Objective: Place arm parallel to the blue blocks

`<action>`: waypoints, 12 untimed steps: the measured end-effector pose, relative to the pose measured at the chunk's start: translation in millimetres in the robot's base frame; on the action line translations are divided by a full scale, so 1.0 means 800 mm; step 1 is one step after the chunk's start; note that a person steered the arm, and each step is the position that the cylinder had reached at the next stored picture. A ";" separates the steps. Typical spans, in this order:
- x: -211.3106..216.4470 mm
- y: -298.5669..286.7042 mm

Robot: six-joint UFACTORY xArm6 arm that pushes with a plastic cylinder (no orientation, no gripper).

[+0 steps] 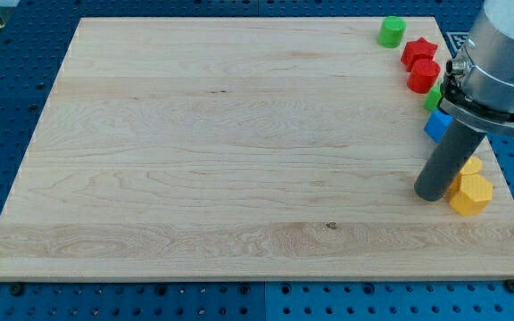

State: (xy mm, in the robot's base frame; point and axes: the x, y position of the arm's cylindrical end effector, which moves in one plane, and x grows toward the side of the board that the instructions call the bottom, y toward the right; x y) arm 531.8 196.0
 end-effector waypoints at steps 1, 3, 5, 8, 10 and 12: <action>0.000 0.000; 0.031 0.000; 0.047 0.000; 0.044 -0.064; 0.044 -0.128; 0.044 -0.196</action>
State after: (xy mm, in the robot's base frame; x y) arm 566.7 39.2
